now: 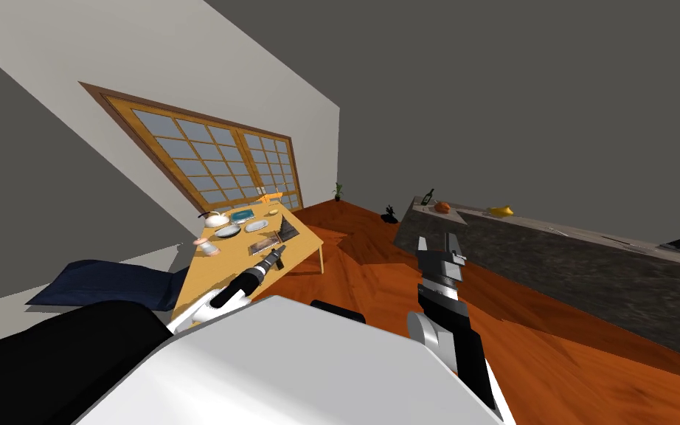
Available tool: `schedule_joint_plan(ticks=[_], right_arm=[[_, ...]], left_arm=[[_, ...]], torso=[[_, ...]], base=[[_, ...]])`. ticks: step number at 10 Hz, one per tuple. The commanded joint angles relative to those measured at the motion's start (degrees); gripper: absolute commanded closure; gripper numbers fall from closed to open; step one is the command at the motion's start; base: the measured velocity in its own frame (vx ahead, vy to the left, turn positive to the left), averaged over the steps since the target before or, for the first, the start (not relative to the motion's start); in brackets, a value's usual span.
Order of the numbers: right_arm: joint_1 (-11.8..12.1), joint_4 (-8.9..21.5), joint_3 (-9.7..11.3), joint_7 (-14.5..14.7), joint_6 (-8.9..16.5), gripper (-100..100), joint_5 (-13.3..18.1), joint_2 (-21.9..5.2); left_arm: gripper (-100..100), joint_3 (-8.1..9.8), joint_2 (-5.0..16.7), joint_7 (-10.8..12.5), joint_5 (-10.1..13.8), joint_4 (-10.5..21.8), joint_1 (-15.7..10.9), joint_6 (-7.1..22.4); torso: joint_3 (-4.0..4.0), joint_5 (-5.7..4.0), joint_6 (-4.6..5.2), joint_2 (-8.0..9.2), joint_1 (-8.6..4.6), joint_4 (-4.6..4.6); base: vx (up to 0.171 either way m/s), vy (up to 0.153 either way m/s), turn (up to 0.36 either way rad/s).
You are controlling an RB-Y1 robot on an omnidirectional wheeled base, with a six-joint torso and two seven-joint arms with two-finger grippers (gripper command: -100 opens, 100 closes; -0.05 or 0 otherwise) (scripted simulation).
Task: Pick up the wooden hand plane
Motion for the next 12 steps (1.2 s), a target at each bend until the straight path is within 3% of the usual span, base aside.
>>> schedule_joint_plan(ticks=[1, 12], right_arm=[[0.0, 0.0, 0.0, 0.0, 0.0, 0, 0.0, 0.0], [0.0, 0.0, 0.0, 0.0, 0.0, 0, 0.0, 0.0]], left_arm=[[-100, 0.47, 0.0, -0.94, 0.43, 1.52, 0.46, 2.86], [-100, 2.73, 0.14, -4.74, 3.28, 7.94, 0.53, 20.69]], torso=[[0.0, 0.0, 0.0, 0.0, 0.0, 0.0], [-0.04, 0.04, 0.01, -0.06, 0.16, -0.01]], base=[[0.05, 0.022, -0.104], [0.052, 0.042, -0.09]])
